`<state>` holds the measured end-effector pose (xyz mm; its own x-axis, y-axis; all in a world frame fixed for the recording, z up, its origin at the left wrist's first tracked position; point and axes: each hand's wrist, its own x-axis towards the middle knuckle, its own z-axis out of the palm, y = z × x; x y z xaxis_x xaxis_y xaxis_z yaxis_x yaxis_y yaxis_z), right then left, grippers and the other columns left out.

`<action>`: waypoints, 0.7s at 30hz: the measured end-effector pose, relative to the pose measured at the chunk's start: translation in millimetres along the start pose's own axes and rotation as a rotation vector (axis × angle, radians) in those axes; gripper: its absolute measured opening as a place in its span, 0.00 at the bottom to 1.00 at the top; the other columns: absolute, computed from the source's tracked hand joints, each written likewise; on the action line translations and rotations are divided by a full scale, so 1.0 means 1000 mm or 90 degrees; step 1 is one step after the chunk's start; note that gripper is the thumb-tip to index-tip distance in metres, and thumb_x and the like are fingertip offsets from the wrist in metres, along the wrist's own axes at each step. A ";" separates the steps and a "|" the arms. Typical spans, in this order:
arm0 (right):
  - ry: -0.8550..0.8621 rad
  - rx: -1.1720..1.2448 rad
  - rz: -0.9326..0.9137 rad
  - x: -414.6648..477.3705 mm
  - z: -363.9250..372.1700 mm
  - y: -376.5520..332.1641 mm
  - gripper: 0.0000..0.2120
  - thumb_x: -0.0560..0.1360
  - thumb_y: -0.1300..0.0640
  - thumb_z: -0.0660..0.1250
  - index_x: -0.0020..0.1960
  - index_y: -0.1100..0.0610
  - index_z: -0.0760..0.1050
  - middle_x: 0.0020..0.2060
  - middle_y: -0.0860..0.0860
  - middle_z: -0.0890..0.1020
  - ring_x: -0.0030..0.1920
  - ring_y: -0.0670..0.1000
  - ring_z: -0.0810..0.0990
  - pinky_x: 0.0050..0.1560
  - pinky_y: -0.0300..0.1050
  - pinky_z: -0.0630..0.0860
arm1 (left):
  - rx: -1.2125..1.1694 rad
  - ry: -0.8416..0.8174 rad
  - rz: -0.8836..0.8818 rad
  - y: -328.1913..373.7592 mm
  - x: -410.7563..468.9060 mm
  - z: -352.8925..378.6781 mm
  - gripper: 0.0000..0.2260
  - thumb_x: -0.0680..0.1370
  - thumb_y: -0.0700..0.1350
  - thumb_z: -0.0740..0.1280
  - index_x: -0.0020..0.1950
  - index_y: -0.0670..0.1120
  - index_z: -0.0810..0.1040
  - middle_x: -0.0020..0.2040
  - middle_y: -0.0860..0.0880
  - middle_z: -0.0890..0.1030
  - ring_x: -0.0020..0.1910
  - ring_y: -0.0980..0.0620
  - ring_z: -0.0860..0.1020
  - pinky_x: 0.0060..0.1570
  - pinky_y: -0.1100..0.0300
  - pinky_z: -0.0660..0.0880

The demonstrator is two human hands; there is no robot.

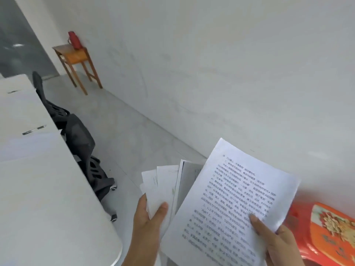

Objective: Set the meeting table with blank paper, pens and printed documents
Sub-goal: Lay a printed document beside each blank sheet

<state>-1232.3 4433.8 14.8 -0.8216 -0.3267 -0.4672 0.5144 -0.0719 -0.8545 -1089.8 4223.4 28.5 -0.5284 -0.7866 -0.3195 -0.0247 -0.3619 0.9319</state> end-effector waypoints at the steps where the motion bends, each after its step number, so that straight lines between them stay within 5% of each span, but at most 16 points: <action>1: -0.010 0.001 -0.002 0.014 0.015 -0.008 0.14 0.70 0.63 0.72 0.54 0.67 0.80 0.45 0.64 0.86 0.45 0.65 0.86 0.48 0.59 0.82 | 0.002 -0.007 -0.002 0.007 0.015 0.000 0.13 0.77 0.36 0.66 0.59 0.48 0.77 0.52 0.46 0.85 0.52 0.44 0.83 0.57 0.44 0.76; 3: -0.042 -0.011 0.018 0.038 0.042 -0.020 0.13 0.71 0.63 0.71 0.54 0.66 0.80 0.47 0.64 0.85 0.47 0.66 0.85 0.57 0.64 0.77 | -0.001 -0.001 -0.029 0.018 0.040 -0.001 0.10 0.78 0.37 0.65 0.58 0.45 0.79 0.50 0.43 0.86 0.49 0.41 0.84 0.54 0.43 0.78; 8: -0.129 -0.065 0.042 0.105 0.099 -0.028 0.10 0.69 0.66 0.71 0.50 0.65 0.83 0.49 0.64 0.85 0.49 0.66 0.85 0.60 0.65 0.74 | -0.046 0.068 -0.058 0.046 0.103 -0.008 0.10 0.79 0.44 0.64 0.49 0.41 0.83 0.44 0.41 0.86 0.39 0.45 0.84 0.41 0.51 0.81; 12: -0.168 -0.083 0.038 0.173 0.152 -0.032 0.10 0.66 0.66 0.72 0.48 0.62 0.84 0.49 0.62 0.86 0.50 0.65 0.85 0.61 0.68 0.73 | -0.078 0.173 -0.045 0.060 0.162 -0.011 0.12 0.79 0.48 0.63 0.44 0.43 0.83 0.42 0.42 0.86 0.38 0.47 0.83 0.46 0.50 0.77; 15: -0.212 -0.079 0.069 0.230 0.199 -0.045 0.12 0.70 0.69 0.68 0.53 0.66 0.80 0.49 0.63 0.85 0.49 0.65 0.85 0.61 0.69 0.73 | -0.079 0.224 -0.025 0.071 0.212 -0.010 0.09 0.80 0.45 0.63 0.50 0.44 0.82 0.44 0.46 0.87 0.39 0.50 0.85 0.43 0.53 0.77; 21: -0.402 -0.176 0.185 0.328 0.301 -0.079 0.15 0.70 0.67 0.69 0.57 0.65 0.79 0.50 0.64 0.85 0.50 0.66 0.84 0.57 0.63 0.76 | -0.040 0.302 0.021 0.107 0.293 -0.005 0.09 0.79 0.41 0.63 0.53 0.43 0.82 0.46 0.43 0.86 0.46 0.42 0.84 0.51 0.45 0.79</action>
<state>-1468.6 4048.5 -2.5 -0.3217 -0.7812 -0.5349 0.5403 0.3124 -0.7813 -1243.3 3951.8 34.1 -0.0825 -0.9344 -0.3464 0.0447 -0.3507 0.9354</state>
